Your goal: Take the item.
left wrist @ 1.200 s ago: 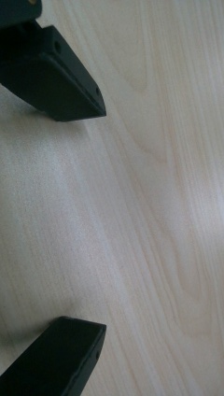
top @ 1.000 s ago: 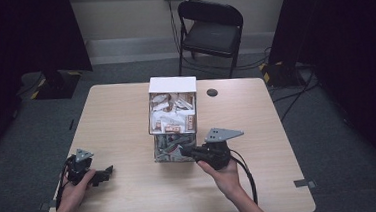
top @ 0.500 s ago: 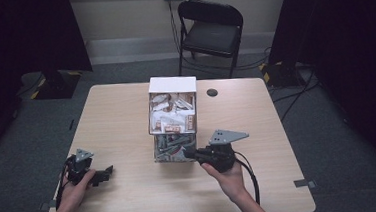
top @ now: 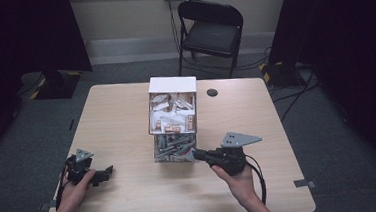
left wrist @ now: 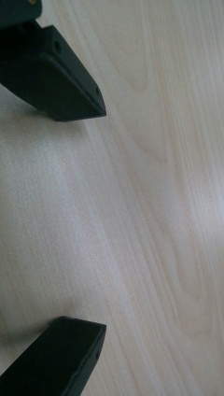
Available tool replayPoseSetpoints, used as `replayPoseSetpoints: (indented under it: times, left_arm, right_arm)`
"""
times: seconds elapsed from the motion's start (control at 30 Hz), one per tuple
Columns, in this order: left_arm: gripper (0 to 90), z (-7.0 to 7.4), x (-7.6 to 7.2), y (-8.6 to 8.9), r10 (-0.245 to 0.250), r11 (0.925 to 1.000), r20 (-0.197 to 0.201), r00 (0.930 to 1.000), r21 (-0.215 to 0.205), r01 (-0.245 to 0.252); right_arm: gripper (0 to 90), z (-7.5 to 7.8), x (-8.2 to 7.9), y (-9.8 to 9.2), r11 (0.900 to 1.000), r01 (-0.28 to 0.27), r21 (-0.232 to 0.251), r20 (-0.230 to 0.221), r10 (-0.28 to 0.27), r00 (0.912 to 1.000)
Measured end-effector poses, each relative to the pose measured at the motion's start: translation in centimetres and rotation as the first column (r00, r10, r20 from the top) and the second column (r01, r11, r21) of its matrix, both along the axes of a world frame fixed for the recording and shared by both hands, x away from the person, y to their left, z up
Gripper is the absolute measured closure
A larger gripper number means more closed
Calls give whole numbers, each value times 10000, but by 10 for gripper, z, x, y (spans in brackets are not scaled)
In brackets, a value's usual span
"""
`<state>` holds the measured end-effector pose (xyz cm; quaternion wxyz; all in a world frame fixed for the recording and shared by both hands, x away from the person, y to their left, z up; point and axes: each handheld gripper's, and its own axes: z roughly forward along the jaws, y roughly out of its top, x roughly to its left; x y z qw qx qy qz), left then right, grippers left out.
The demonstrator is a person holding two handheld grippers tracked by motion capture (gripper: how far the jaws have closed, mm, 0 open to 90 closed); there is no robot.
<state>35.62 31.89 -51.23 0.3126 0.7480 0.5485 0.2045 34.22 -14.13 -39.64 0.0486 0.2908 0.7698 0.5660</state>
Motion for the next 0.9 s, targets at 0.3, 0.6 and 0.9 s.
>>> replayPoseSetpoints:
  times: [0.3,0.6,0.9]
  left_arm:
    - [0,0,0,0,-2,10000,0,10000,2,2]
    - [0,0,0,0,0,10000,3,10000,13,0]
    - [0,0,0,0,2,10000,-5,10000,7,-2]
  right_arm:
    - [895,5,2,-13,9993,323,188,44,-324,9995]
    - [895,8,3,-25,9979,634,154,111,-636,9979]
    - [895,6,7,-40,9943,1059,113,-12,-1059,9944]
